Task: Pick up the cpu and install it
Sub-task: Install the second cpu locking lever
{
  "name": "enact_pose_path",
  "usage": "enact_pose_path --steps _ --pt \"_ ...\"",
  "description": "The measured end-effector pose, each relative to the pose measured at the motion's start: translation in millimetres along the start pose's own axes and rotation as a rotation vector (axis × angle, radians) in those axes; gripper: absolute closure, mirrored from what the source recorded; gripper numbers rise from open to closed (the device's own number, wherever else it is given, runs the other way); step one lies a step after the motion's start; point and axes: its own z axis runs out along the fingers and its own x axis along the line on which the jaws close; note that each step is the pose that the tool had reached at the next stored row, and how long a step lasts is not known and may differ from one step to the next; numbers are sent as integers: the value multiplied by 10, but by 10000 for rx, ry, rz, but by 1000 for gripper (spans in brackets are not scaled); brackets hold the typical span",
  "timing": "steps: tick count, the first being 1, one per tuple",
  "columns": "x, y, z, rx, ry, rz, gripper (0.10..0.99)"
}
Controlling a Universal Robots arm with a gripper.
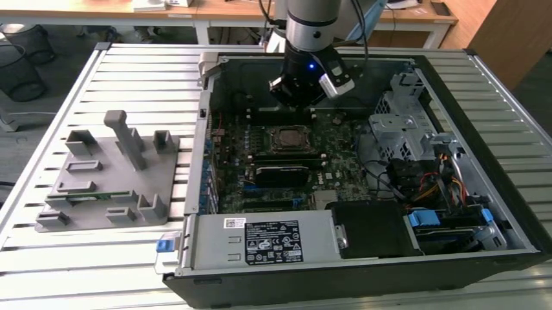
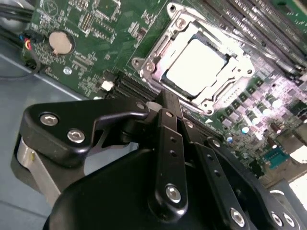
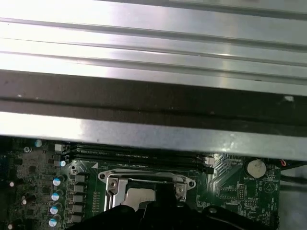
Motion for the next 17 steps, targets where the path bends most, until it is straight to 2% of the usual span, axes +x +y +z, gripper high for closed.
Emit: enact_pose_path --steps 6,17 --pt "4 -47 0 67 5 0 980" --pt "0 -93 -2 68 4 -1 980"
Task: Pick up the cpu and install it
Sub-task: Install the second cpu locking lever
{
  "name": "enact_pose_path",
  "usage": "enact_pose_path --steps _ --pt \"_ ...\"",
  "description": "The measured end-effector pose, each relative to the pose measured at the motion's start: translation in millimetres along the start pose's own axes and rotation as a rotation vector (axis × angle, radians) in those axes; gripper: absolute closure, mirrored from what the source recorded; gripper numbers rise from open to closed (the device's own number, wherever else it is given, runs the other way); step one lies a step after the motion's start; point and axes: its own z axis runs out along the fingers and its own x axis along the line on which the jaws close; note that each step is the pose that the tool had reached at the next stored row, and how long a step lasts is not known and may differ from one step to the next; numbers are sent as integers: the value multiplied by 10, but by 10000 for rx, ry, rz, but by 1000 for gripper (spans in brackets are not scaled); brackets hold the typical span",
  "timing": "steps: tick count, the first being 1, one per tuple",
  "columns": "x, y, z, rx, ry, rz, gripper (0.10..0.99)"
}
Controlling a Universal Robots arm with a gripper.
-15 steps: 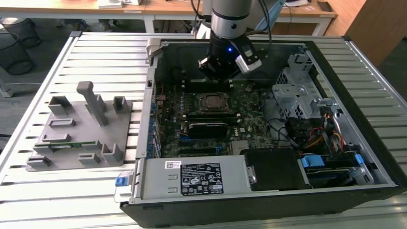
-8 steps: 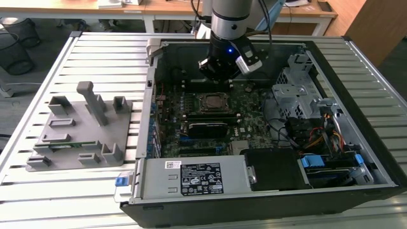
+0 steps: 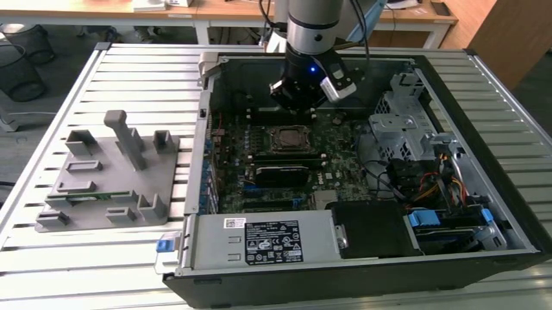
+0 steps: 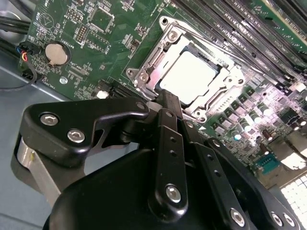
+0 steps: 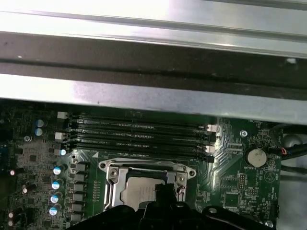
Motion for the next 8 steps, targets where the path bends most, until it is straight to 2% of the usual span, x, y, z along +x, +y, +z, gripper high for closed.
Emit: enact_pose_path --steps 8 --pt "0 -62 -2 0 0 1 980"
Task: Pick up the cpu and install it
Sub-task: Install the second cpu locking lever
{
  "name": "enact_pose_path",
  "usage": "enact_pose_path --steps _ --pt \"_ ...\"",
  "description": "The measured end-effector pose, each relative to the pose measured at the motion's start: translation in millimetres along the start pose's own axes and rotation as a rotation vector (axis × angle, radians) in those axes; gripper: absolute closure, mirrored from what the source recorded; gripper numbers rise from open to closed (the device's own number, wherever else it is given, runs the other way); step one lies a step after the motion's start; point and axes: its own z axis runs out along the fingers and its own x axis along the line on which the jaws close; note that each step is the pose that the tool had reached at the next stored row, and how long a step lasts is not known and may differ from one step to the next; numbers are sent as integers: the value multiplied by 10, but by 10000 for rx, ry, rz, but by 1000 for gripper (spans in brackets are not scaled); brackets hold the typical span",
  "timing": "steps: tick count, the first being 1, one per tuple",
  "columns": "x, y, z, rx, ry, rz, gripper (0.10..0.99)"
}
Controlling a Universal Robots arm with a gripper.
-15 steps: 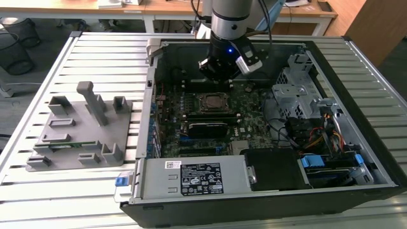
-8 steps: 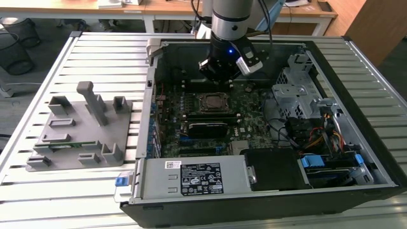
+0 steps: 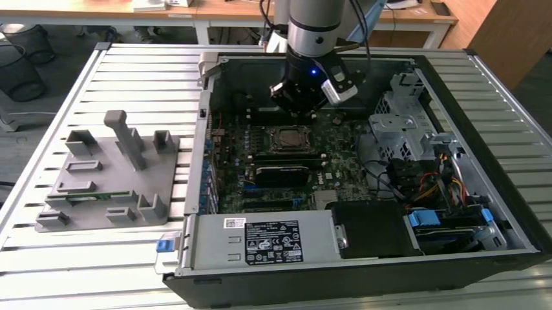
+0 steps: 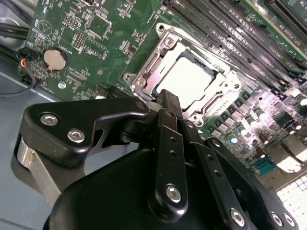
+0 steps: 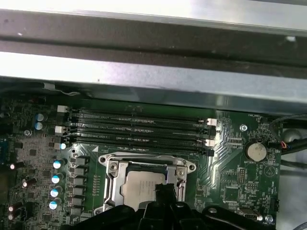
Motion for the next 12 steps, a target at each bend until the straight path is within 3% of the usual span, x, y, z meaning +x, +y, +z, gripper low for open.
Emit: enact_pose_path --steps 12 --pt "0 -110 -4 0 0 -1 980"
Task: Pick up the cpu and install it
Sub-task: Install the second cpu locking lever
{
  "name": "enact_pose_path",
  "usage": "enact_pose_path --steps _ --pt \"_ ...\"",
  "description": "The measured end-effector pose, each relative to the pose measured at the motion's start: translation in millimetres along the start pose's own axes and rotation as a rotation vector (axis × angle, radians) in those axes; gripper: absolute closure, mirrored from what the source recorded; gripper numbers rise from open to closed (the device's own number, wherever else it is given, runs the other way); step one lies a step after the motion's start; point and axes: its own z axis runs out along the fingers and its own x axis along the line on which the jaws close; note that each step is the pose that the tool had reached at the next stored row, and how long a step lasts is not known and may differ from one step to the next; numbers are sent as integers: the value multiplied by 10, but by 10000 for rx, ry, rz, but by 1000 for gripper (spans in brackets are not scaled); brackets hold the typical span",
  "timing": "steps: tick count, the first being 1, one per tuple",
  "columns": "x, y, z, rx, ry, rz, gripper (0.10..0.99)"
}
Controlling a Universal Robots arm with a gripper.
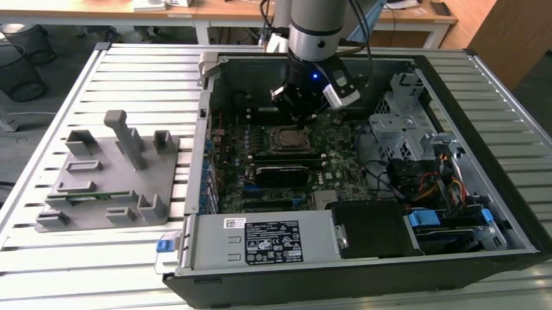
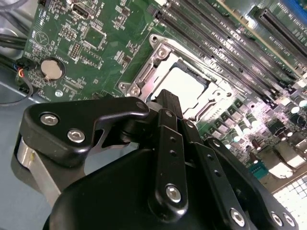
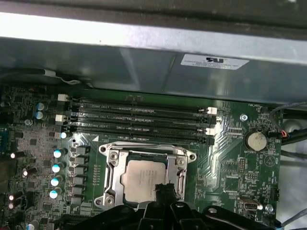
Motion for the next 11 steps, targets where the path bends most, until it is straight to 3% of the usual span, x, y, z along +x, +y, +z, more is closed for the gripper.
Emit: enact_pose_path --steps 4,8,11 --pt "0 -12 -10 1 3 0 980" --pt "-1 -10 -91 -7 42 1 980" --pt "0 -28 -106 -13 62 2 980"
